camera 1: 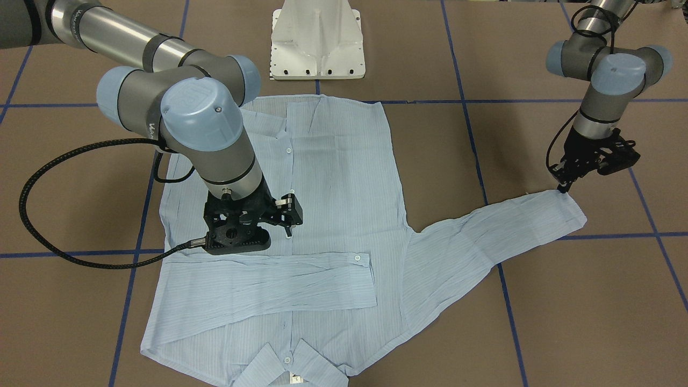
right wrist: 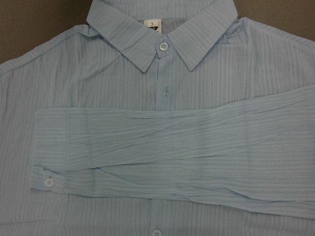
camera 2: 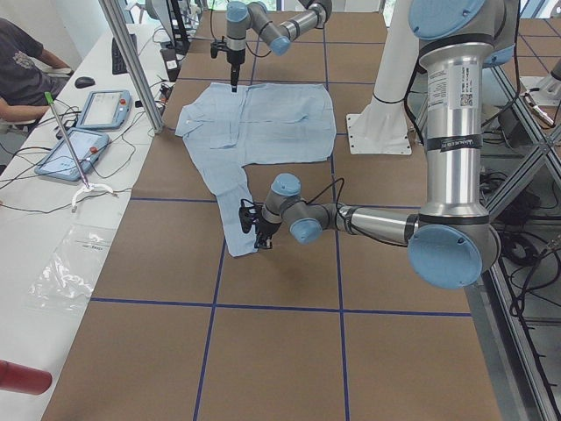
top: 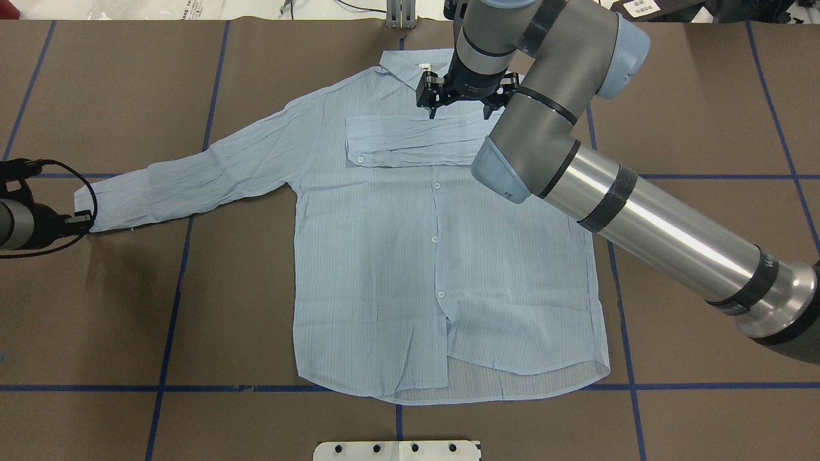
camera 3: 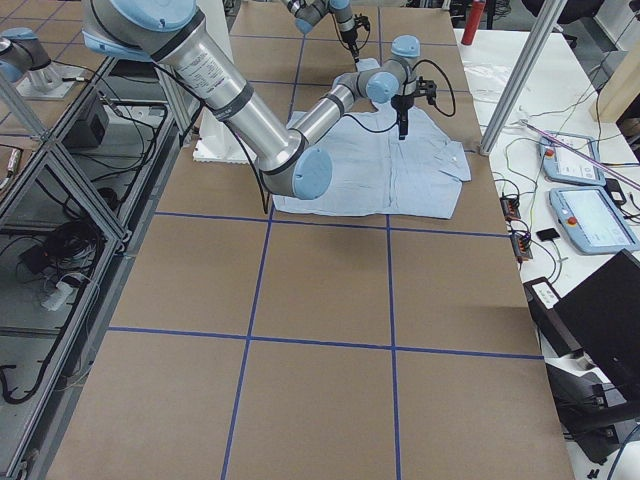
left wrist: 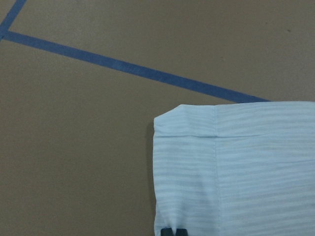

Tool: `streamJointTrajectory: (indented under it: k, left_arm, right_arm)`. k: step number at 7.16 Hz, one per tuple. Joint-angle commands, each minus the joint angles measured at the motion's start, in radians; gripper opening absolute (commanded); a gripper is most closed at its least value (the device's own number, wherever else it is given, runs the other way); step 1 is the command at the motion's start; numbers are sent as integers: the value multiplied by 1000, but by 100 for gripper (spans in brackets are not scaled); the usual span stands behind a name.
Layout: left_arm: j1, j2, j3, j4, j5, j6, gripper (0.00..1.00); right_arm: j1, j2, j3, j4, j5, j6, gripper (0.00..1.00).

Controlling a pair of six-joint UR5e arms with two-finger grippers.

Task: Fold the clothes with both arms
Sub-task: 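Grasp the other sleeve cuff with the left gripper while the right arm withdraws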

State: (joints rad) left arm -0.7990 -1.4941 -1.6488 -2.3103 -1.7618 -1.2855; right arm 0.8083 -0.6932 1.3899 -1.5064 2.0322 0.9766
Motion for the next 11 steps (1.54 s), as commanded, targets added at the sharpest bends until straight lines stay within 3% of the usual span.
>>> streamJointTrajectory:
  k: [1,2,3,7,9,10,11]
  left_arm:
    - [-6,0,-72,5,-4,0,0]
    - [-5,-8,-127,56,-5,-2,0]
    - [-9,-77,-176,163,-2,-3,0]
    - [33,-588,-184,673,4,-170,0]
    - [89,-838,-46,661,-7,-378,0]
    - [107,-976,89,602,-7,-502,0]
    - [118,-1035,184,436,-7,-664,0]
  right_arm:
    - [5,-52,58,-2,9,-1,100]
    - [17,-146,152,-8,11,-3,100]
    - [43,-235,219,-9,29,-21,100]
    - [162,-516,320,-22,37,-362,100]
    - [250,-635,324,-9,95,-528,100]
    - [296,-670,325,-9,142,-589,100]
    - [311,-693,321,14,154,-610,100]
